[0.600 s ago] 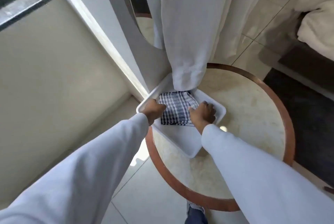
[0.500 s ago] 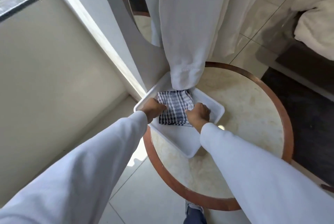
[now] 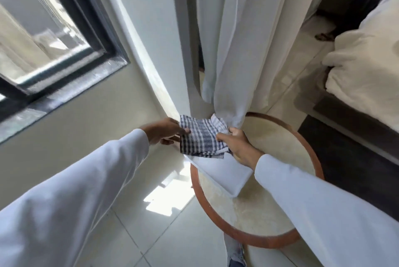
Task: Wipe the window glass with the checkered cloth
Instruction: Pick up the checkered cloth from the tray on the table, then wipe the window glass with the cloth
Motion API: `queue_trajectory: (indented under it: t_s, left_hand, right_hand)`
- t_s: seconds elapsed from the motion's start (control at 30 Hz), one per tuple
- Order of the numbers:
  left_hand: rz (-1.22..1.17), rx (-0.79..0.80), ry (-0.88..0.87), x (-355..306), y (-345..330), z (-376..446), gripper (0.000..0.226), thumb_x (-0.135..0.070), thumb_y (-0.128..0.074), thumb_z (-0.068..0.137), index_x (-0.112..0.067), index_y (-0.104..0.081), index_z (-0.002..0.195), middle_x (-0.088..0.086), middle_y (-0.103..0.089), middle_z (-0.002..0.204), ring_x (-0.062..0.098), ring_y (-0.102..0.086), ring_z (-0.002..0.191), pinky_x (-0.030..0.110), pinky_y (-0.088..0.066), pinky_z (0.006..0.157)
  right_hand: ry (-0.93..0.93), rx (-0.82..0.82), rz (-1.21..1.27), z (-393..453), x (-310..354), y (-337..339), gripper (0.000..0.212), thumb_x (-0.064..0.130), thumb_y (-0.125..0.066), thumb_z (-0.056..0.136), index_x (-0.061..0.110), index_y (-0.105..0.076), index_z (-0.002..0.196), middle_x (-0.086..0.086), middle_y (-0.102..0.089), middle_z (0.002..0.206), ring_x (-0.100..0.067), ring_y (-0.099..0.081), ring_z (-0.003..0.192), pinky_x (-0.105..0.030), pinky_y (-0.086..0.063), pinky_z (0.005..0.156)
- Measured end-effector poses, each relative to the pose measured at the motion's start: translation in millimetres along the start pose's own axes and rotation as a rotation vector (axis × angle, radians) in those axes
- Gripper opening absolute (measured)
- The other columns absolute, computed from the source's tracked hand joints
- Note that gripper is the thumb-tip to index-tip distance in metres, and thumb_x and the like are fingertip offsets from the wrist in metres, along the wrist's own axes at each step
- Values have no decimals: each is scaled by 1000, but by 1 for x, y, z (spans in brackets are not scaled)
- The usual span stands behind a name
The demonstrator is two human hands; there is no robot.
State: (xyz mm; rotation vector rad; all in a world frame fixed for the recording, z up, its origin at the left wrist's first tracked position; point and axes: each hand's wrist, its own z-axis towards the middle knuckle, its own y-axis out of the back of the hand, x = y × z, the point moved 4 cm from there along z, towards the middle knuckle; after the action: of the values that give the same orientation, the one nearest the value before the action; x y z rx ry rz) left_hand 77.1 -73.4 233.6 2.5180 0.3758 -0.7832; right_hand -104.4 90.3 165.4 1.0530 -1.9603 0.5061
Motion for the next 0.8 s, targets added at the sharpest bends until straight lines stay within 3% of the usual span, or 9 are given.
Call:
queue_trajectory:
  t_s: [0.07,0.17,0.3,0.4,0.47,0.53,0.63,0.73,0.8]
  left_hand:
    - [6,-7,-21,-17,44,-60,30,-30,-74,101,-11,-75,124,1,-79,102,13,-72,87,29,-43,73]
    - [-33,-45,-103,-35,108,-154,22,-36,-79,97,-19,-77,111,-8,-84,91,2,-79,73,26,-44,69]
    - [-43,-218,-281,-47,193,-284,32,-52,-80,91,-30,-81,115,-11,-87,105,5,-84,90,30,-49,78]
    - [-118,-348,-406,-57,249,-368,24,-49,-84,85,-33,-85,103,-7,-87,97,3,-82,78,28,-54,74]
    - [-163,-460,-479,-64,289,-418,21,-46,-84,84,-35,-85,102,-8,-87,96,2,-81,78,24,-57,72]
    - [-206,-580,-534,-70,324,-459,18,-40,-82,90,-38,-83,108,-10,-87,98,5,-79,84,26,-54,75]
    - [-318,-705,-628,-74,368,-511,25,-29,-81,94,-35,-80,118,-3,-86,110,10,-77,95,29,-53,82]
    - [-366,-801,-708,-71,396,-545,28,-28,-79,97,-42,-78,120,-1,-86,113,12,-79,99,27,-56,81]
    - [-360,-860,-708,-61,411,-554,37,-29,-78,98,-37,-73,134,2,-86,117,23,-79,110,37,-57,89]
  right_hand:
    - [24,65,46,-39,56,-23,17,-4,-70,95,9,-72,106,-9,-80,92,-14,-80,65,-27,-64,58]
    - [112,148,92,-101,132,-58,32,-7,-71,94,7,-65,122,-13,-79,106,-25,-79,84,-37,-67,77]
    - [261,286,174,-181,226,-113,48,-13,-76,85,3,-58,126,-27,-68,115,-40,-65,98,-59,-59,85]
    - [328,535,215,-225,295,-162,48,-16,-72,84,-2,-59,127,-30,-60,117,-40,-56,96,-45,-53,72]
    - [371,681,193,-250,344,-199,44,-11,-72,86,-6,-61,128,-32,-59,122,-43,-53,101,-43,-58,77]
    - [423,858,162,-273,393,-235,50,-1,-73,91,-15,-57,136,-35,-59,127,-50,-53,107,-50,-65,85]
    - [424,1120,157,-301,460,-292,56,17,-65,102,-4,-51,151,-26,-65,141,-42,-68,122,-56,-58,108]
    - [405,1268,128,-320,507,-346,48,30,-62,104,3,-64,143,-22,-63,128,-41,-60,115,-52,-48,109]
    - [422,1331,88,-327,518,-384,51,30,-64,103,4,-59,148,-26,-59,135,-44,-56,120,-51,-51,107]
